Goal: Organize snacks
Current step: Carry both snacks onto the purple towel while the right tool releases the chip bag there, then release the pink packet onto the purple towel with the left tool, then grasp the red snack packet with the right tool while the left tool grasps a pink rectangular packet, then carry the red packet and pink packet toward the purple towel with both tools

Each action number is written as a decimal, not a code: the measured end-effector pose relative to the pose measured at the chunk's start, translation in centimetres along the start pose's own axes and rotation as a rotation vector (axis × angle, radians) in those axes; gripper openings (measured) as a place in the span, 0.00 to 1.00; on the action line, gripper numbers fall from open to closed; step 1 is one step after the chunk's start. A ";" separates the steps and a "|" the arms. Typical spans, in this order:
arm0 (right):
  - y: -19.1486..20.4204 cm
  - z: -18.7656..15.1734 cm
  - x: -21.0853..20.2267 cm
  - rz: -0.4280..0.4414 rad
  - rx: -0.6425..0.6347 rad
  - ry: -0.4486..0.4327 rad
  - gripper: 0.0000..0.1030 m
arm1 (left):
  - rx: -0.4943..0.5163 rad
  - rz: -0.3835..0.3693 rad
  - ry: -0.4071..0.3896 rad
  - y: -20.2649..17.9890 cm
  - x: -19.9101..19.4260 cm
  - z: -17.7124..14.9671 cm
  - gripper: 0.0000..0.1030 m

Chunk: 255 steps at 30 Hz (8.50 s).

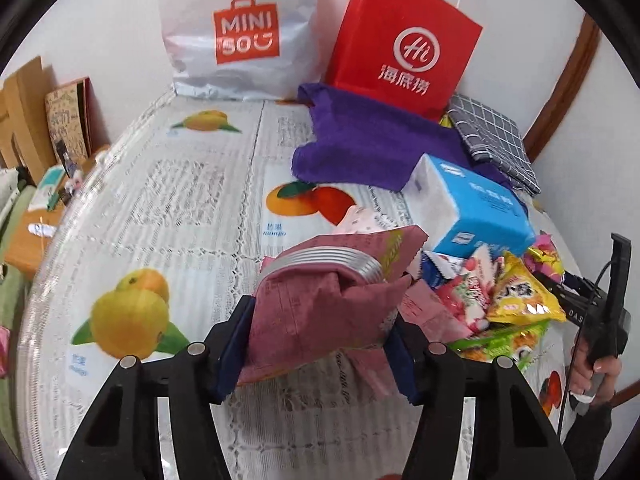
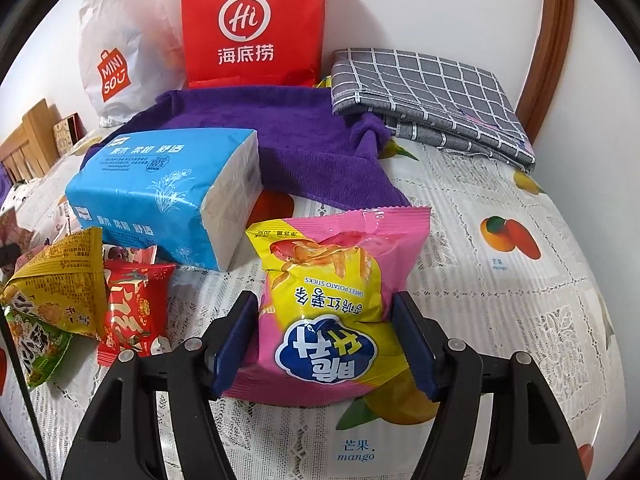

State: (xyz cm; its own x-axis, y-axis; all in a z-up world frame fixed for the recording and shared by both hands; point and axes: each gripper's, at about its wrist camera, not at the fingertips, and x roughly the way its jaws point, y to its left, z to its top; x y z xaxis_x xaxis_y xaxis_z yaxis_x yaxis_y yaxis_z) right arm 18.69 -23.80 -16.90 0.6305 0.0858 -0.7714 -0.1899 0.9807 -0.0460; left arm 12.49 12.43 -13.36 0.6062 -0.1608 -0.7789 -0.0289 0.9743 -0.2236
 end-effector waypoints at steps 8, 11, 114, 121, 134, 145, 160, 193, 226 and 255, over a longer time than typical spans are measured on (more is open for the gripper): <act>0.4 -0.1 -0.7 -0.038 0.004 -0.018 0.62 | 0.037 -0.035 -0.025 -2.6 -3.7 0.8 0.57; 0.9 -0.6 -1.8 -0.001 0.001 -0.019 0.61 | 0.069 -0.066 -0.025 -4.2 -4.6 0.8 0.57; 2.2 21.5 14.9 0.150 -0.035 0.160 0.60 | 0.074 0.014 0.187 -7.4 18.9 22.0 0.58; 2.2 21.8 14.3 0.149 -0.031 0.154 0.68 | 0.054 0.008 0.164 -7.4 18.9 22.3 0.81; 1.9 23.1 4.8 0.107 -0.043 -0.092 0.72 | 0.075 -0.047 0.062 -8.4 11.8 22.0 0.82; 3.7 18.6 -1.6 0.180 -0.001 -0.021 0.72 | 0.056 0.017 -0.044 -6.5 2.8 18.0 0.81; 6.1 8.6 -10.6 0.138 0.005 -0.090 0.74 | 0.022 -0.139 -0.020 -4.8 -5.1 9.7 0.81; 3.7 -1.8 -2.4 0.102 -0.029 0.017 0.42 | 0.154 -0.069 0.073 -2.6 0.4 -1.2 0.82; -0.6 -2.6 -1.4 0.161 0.139 0.042 0.42 | 0.242 -0.076 0.047 -3.9 4.7 -0.4 0.46; -0.6 -2.7 -2.0 0.193 0.125 0.017 0.41 | 0.086 -0.178 0.017 -1.8 2.9 -1.7 0.43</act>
State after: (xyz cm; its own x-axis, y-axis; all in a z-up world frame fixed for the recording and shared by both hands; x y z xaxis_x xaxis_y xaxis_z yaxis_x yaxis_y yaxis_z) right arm 15.51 -25.07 -17.10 0.5784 0.2718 -0.7692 -0.2103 0.9607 0.1813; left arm 12.96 9.97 -16.21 0.5820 -0.3333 -0.7417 0.1457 0.9401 -0.3081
